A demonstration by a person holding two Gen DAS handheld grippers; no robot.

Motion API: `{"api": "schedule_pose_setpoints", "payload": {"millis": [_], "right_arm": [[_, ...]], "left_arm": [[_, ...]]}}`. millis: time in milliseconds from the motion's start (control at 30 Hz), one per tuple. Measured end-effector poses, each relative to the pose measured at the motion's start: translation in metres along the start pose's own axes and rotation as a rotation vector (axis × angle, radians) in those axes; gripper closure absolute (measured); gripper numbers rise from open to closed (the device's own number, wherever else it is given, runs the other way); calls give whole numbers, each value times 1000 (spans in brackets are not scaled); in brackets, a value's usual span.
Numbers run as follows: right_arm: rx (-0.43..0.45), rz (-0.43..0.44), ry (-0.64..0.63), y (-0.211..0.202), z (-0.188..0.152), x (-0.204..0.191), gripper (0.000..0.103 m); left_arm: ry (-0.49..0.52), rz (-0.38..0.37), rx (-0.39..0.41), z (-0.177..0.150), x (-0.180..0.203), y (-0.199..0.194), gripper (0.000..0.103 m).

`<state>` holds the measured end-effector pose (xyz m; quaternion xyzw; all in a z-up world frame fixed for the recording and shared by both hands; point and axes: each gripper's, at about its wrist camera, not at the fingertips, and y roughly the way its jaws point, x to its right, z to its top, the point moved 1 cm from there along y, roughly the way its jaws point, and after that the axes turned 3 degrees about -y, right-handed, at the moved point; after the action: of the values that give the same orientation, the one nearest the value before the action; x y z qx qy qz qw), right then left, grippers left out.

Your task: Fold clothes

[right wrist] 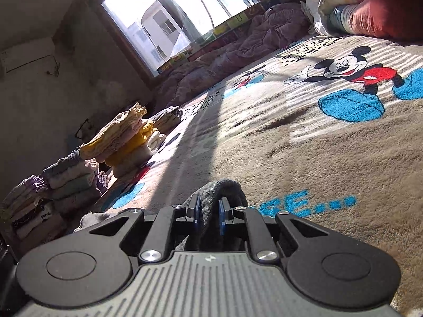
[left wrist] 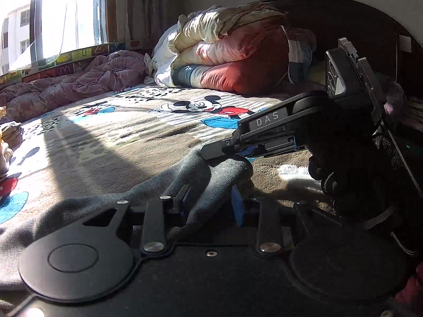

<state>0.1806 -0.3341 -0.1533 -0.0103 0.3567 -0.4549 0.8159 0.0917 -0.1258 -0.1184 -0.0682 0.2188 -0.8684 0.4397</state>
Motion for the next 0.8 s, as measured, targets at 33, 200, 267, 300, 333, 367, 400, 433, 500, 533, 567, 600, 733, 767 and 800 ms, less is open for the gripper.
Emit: {"api": "schedule_pose_setpoints", "payload": {"millis": [33, 200, 267, 300, 333, 367, 400, 433, 500, 533, 567, 600, 733, 767, 800], "right_arm": [[-4, 20, 57, 1, 0, 7, 86], [24, 103, 275, -2, 0, 32, 69], [46, 115, 314, -6, 1, 38, 67], [58, 120, 333, -8, 1, 41, 67], [68, 125, 353, -10, 1, 44, 66], [75, 127, 374, -11, -1, 47, 66], [83, 133, 395, -12, -2, 50, 67], [97, 148, 431, -14, -4, 54, 66], [123, 180, 502, -17, -8, 62, 66], [132, 192, 532, -19, -10, 66, 67], [136, 198, 550, -20, -12, 69, 67], [131, 205, 560, -19, -13, 71, 67], [19, 210, 579, -6, -22, 72, 71], [-1, 200, 576, -3, -23, 72, 74], [-20, 190, 574, -1, -25, 71, 81]], "left_arm": [[46, -4, -6, 2, 4, 2, 57], [318, 64, -89, 8, 26, 34, 56], [399, 84, -116, 9, 33, 47, 59], [431, 102, -129, 9, 36, 54, 71], [459, 127, -133, 8, 38, 58, 81], [459, 164, -117, 8, 37, 59, 93], [416, 198, -86, 10, 34, 57, 95], [334, 217, -48, 13, 27, 52, 95], [160, 237, 32, 19, 14, 40, 95], [90, 240, 56, 20, 9, 38, 95], [33, 238, 68, 21, 6, 39, 95], [-24, 236, 80, 21, 2, 39, 95], [-242, 201, 63, 21, -8, 57, 96], [-231, 207, 48, 19, -3, 62, 96], [-149, 227, 26, 18, 8, 68, 96]]}}
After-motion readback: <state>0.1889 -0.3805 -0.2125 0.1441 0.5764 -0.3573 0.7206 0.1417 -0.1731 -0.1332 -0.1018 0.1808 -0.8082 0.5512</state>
